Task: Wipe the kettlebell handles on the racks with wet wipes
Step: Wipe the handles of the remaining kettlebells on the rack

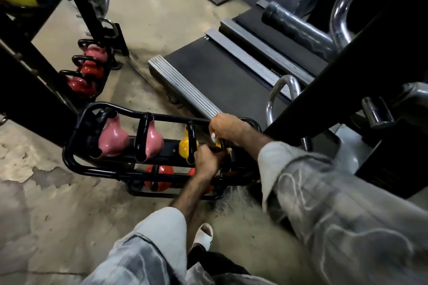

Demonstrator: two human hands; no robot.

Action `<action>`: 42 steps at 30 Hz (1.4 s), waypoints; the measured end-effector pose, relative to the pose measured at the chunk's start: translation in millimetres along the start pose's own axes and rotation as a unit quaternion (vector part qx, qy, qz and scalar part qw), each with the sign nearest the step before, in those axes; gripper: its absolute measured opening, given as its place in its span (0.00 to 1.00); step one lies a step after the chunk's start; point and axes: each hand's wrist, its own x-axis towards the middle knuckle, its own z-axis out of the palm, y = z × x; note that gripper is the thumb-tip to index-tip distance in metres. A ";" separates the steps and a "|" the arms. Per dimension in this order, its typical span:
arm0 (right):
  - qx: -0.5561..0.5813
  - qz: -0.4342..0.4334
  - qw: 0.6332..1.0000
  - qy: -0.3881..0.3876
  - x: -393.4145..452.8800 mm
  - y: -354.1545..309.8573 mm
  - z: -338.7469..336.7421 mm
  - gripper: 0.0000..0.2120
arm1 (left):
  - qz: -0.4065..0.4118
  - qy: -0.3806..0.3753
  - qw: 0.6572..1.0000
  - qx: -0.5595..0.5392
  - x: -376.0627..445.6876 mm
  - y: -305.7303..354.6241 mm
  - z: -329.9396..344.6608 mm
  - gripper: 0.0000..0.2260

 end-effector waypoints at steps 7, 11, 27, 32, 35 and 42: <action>-0.200 -0.107 0.954 -0.194 16.7 -9.8 -35.4 0.08 | 0.021 0.029 0.999 0.025 0.8 4.0 2.0 0.18; -0.221 -0.135 0.957 -0.132 16.9 -5.5 -28.8 0.10 | 0.005 0.020 1.000 0.018 4.0 1.2 -0.6 0.19; -0.030 -0.054 0.998 -0.017 2.2 24.3 -3.5 0.12 | 0.017 0.036 0.998 0.057 1.5 7.9 -7.5 0.16; 0.222 0.070 0.964 0.132 -20.8 35.8 32.7 0.12 | 0.176 0.040 0.977 0.110 -0.4 7.2 -1.7 0.19; 0.309 0.077 0.924 0.210 -39.4 33.2 52.2 0.08 | 0.248 0.031 0.957 0.148 -2.5 7.3 0.5 0.15; 0.201 0.036 0.970 0.131 -10.1 38.3 30.6 0.12 | 0.247 -0.042 0.955 0.160 4.4 18.0 -5.7 0.21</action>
